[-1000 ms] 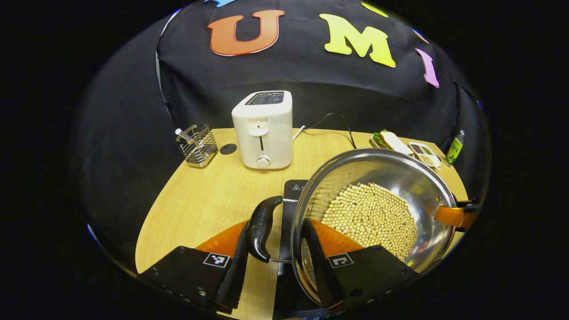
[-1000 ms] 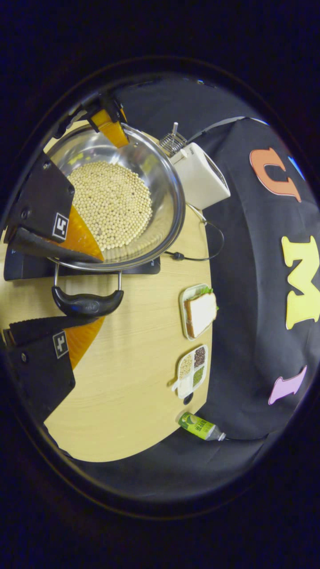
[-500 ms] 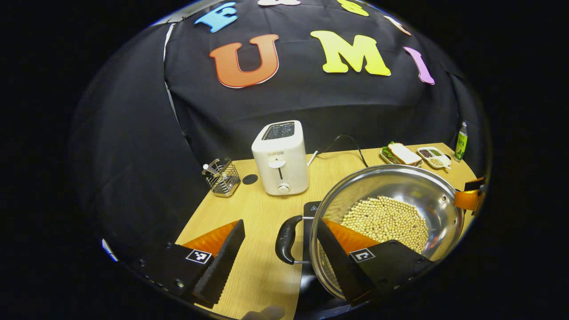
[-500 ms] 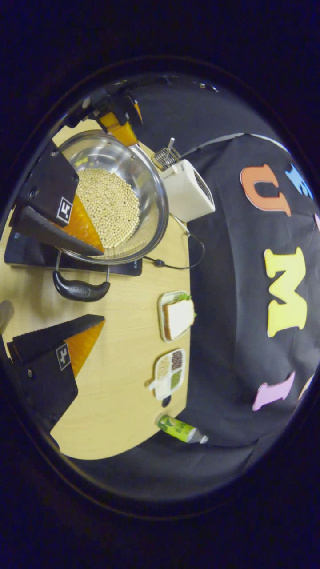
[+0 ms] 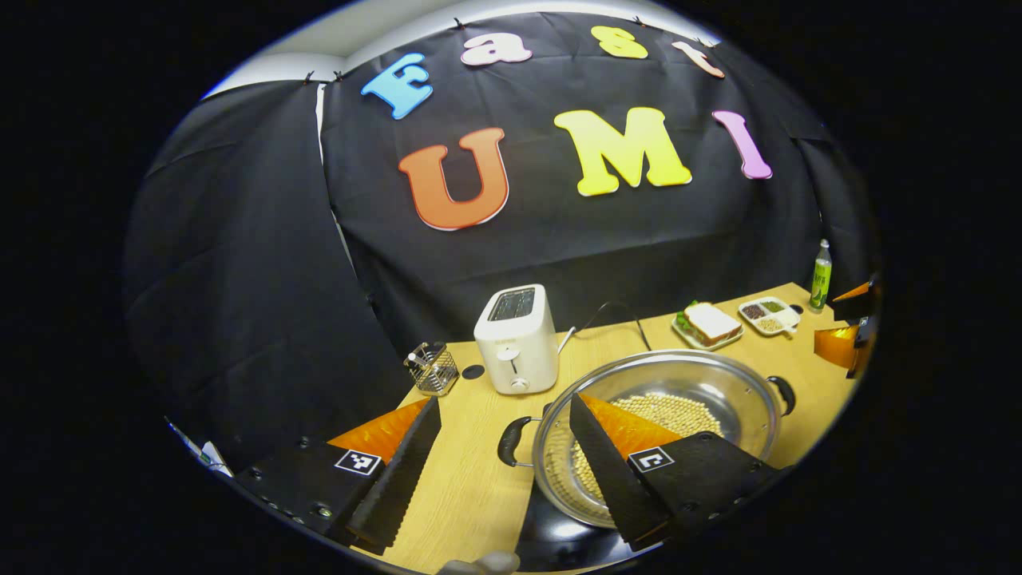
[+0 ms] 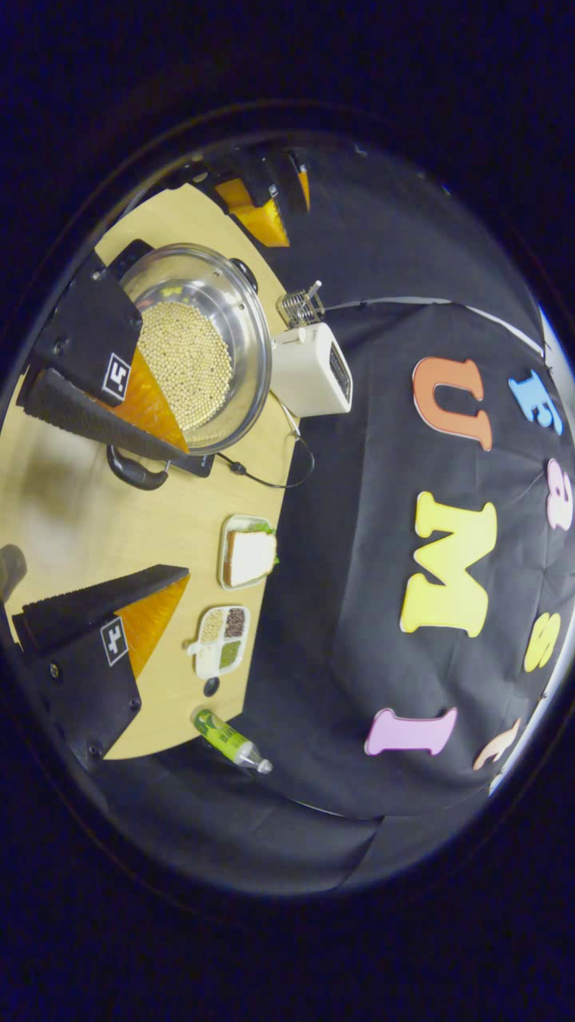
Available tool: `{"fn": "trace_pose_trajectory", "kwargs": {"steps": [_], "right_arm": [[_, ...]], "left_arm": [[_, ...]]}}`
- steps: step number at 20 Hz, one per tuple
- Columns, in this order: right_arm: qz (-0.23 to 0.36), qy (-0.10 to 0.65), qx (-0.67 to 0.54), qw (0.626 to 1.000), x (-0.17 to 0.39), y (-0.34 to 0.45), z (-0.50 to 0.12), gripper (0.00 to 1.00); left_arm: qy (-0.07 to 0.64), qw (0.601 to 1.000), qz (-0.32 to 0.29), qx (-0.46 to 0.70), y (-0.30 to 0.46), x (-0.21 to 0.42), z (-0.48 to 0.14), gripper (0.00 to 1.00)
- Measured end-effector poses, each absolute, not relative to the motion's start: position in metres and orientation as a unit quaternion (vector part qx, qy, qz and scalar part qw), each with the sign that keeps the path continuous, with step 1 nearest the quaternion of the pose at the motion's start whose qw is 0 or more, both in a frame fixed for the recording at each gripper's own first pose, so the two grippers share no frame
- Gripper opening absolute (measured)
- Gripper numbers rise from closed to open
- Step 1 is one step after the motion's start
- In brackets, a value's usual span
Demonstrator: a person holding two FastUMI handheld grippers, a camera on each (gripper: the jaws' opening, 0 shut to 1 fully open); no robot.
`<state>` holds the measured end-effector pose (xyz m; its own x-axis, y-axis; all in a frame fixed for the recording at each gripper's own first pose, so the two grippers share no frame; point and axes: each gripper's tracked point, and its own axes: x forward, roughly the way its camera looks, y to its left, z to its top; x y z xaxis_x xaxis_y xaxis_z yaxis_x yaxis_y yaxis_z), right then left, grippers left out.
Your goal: First push the handle of the pot to place it horizontally, then grasp the pot with both hands and set it on the induction cooktop.
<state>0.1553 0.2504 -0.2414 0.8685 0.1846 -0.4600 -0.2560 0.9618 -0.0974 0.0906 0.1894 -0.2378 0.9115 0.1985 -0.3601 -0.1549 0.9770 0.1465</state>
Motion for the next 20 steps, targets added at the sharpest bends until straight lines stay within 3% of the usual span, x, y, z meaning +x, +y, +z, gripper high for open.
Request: {"fn": "trace_pose_trajectory", "kwargs": {"steps": [4,5,8,10,11,12,20], "right_arm": [[0.126,0.187,-0.083,0.971,0.129,0.221,-0.192,0.88],[0.128,0.174,-0.079,0.973,0.123,0.214,-0.175,0.84],[0.131,0.133,-0.071,0.980,0.101,0.182,-0.128,0.88],[0.129,0.102,-0.060,0.985,0.086,0.161,-0.091,0.84],[0.131,0.091,-0.056,0.986,0.082,0.151,-0.084,0.97],[0.132,0.080,-0.048,0.987,0.072,0.142,-0.068,1.00],[0.091,0.031,0.024,0.995,0.039,0.042,0.003,1.00]], "left_arm": [[0.148,0.985,0.084,0.039,0.144,0.065,-0.179,0.96],[0.139,0.986,0.086,0.035,0.134,0.059,-0.162,0.96],[0.105,0.991,0.083,0.015,0.106,0.047,-0.120,0.96],[0.084,0.994,0.077,-0.001,0.086,0.041,-0.089,0.96],[0.075,0.994,0.073,-0.004,0.074,0.038,-0.075,0.96],[0.069,0.995,0.071,-0.006,0.065,0.034,-0.063,0.96],[0.027,0.998,0.047,-0.041,-0.006,0.008,0.008,0.96]]}}
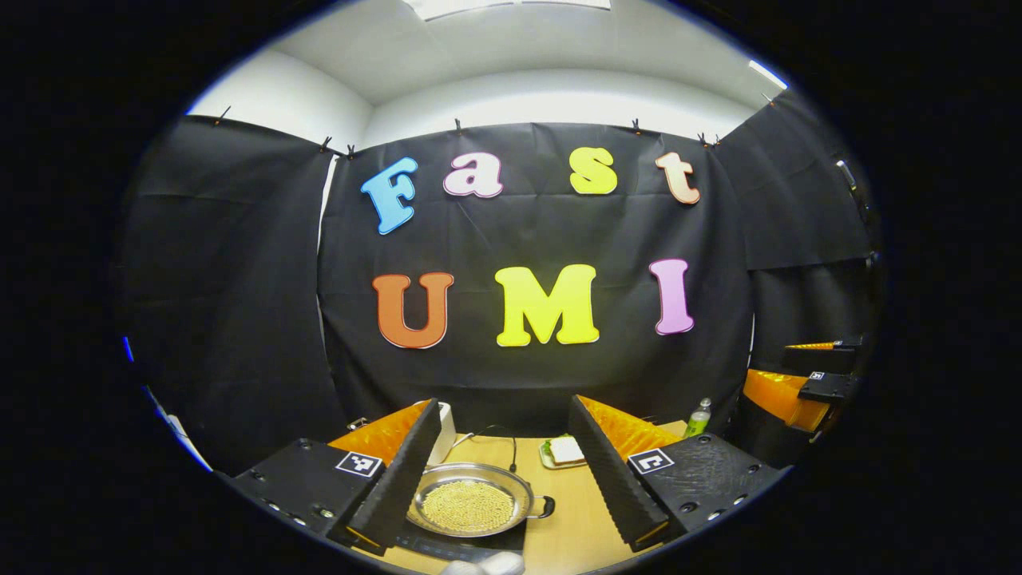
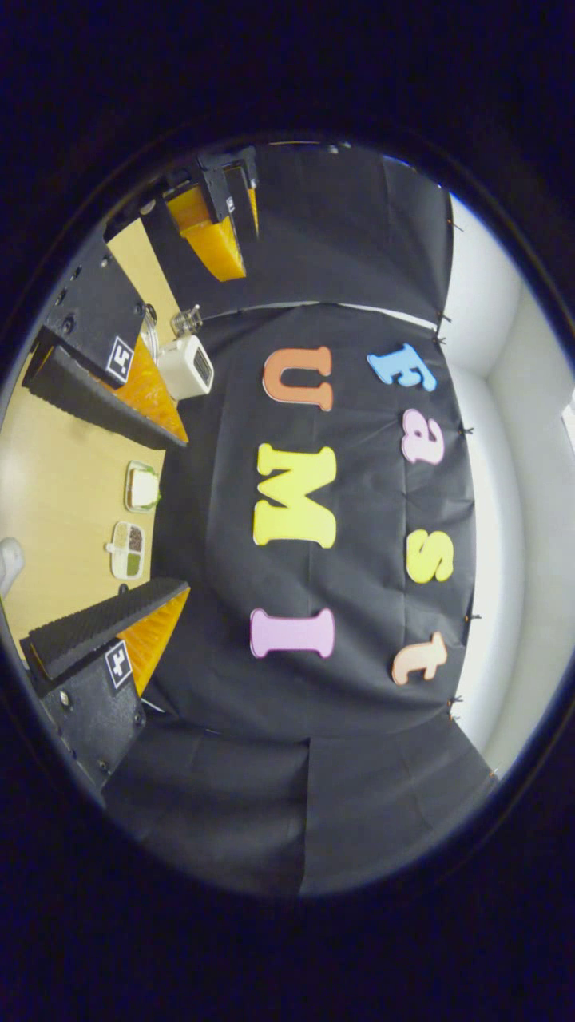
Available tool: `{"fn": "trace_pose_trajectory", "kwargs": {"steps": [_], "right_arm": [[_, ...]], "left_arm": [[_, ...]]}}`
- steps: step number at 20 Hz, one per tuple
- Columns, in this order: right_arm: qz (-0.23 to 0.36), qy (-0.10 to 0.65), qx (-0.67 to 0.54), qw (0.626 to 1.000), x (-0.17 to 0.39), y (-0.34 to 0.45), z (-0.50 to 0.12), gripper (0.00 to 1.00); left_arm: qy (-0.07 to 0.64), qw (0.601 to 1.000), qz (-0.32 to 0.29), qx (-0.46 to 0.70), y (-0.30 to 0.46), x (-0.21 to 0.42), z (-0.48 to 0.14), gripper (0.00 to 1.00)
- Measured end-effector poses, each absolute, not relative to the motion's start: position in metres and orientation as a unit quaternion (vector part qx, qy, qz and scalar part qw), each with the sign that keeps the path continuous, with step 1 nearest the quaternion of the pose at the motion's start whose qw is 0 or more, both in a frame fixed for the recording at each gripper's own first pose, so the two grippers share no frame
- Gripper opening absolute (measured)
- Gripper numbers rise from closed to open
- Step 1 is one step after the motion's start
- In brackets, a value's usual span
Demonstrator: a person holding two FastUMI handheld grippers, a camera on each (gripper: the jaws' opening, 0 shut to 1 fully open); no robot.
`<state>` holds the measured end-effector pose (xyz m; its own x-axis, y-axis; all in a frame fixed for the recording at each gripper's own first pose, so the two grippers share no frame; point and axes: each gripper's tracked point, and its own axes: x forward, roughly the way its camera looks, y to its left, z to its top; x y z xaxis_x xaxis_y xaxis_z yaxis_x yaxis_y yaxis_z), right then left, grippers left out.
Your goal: First push the handle of the pot to place it horizontally, then grasp the pot with both hands and set it on the induction cooktop.
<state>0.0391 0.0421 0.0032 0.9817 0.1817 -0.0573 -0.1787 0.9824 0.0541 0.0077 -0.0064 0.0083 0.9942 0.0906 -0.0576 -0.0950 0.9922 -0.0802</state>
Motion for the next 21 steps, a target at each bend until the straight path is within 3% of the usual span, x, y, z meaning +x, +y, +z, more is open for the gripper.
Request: {"fn": "trace_pose_trajectory", "kwargs": {"steps": [8,21], "right_arm": [[0.041,0.019,0.039,0.998,0.023,-0.026,0.014,1.00],[0.025,0.018,0.047,0.998,0.011,-0.047,0.010,1.00]], "left_arm": [[0.018,0.999,0.022,-0.040,-0.044,0.005,0.030,0.96],[0.013,0.999,0.008,-0.035,-0.048,-0.006,0.037,0.96]]}}
